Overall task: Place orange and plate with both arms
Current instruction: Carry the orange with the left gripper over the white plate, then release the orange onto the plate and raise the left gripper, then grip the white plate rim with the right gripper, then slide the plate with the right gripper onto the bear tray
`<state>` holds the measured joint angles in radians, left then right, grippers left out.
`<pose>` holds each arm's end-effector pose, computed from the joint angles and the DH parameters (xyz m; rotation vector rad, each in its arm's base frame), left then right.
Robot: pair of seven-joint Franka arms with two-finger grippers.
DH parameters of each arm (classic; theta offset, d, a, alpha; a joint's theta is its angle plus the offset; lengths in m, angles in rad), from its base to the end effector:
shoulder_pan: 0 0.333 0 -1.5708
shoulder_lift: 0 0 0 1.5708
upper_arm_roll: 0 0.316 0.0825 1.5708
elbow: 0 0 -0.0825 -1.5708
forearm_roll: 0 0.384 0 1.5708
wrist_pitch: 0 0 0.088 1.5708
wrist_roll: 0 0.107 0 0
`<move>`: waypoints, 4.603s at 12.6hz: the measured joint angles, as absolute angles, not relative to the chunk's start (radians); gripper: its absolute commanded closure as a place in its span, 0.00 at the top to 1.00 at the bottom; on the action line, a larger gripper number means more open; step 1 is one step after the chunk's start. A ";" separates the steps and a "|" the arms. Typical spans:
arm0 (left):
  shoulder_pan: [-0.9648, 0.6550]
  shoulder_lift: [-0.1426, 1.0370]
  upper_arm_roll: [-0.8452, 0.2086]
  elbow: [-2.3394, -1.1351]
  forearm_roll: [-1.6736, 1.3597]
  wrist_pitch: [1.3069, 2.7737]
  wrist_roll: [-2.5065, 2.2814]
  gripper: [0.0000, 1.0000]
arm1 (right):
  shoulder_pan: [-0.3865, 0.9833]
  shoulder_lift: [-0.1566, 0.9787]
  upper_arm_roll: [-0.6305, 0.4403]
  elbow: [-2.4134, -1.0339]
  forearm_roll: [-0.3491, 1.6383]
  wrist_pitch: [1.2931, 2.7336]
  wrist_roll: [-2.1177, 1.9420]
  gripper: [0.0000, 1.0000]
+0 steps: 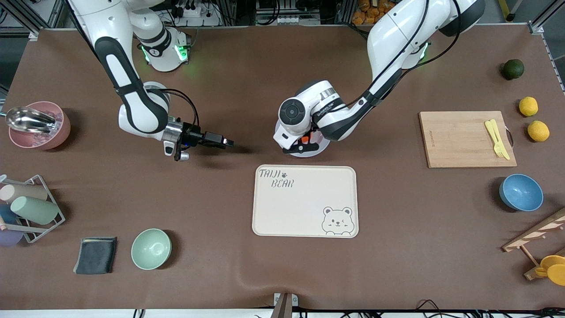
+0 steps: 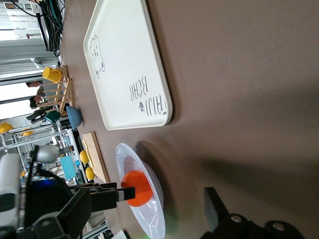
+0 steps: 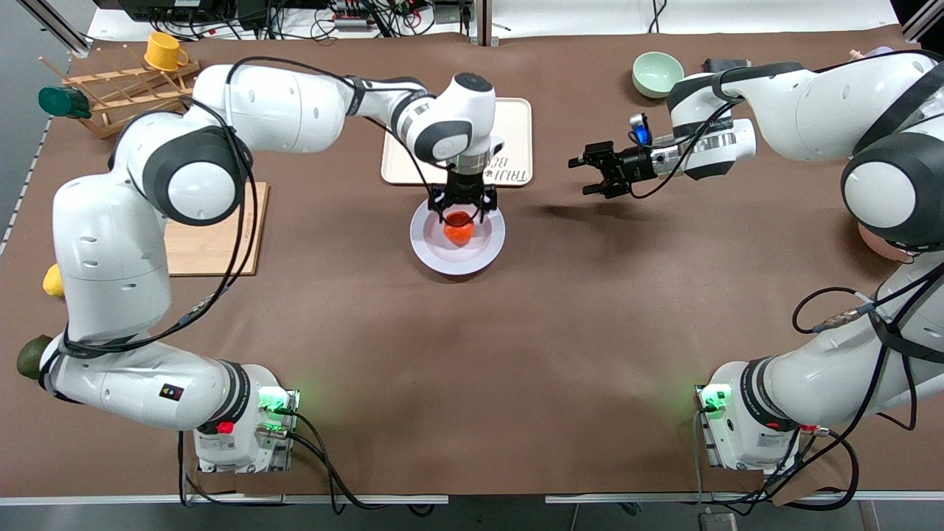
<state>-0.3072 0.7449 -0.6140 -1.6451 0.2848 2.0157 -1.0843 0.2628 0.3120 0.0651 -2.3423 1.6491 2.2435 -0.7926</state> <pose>0.4435 -0.4847 0.2219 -3.0162 -0.1348 0.4074 0.4578 0.1875 0.1900 -2.0792 0.3100 0.0720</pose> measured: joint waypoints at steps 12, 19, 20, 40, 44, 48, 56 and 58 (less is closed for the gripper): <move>0.007 0.503 -0.605 -1.544 0.325 1.921 -0.983 1.00 | 0.394 0.326 0.077 -2.362 1.803 2.241 -0.810 0.87; 0.111 0.405 -0.608 -1.546 0.327 1.862 -0.758 1.00 | 0.538 0.372 0.077 -2.346 1.982 2.307 -0.870 0.80; 0.126 0.386 -0.607 -1.550 0.326 1.846 -0.708 1.00 | 0.550 0.387 0.077 -2.335 2.009 2.310 -0.880 0.77; -0.091 -0.038 -0.095 -1.597 0.041 1.544 -0.103 1.00 | 0.655 0.537 0.076 -2.232 2.258 2.324 -1.100 0.00; -0.091 -0.038 -0.107 -1.591 0.041 1.537 -0.082 1.00 | 0.655 0.531 0.075 -2.218 2.262 2.315 -1.107 0.00; -0.090 -0.038 -0.109 -1.591 0.041 1.536 -0.081 1.00 | 0.655 0.490 0.073 -2.201 2.302 2.315 -1.106 0.00; -0.076 -0.034 -0.105 -1.575 0.041 1.532 -0.081 1.00 | 0.603 0.410 0.062 -2.167 2.349 2.279 -1.047 0.00; -0.077 -0.028 -0.105 -1.575 0.041 1.532 -0.081 1.00 | 0.570 0.427 0.059 -2.113 2.350 2.278 -1.026 0.00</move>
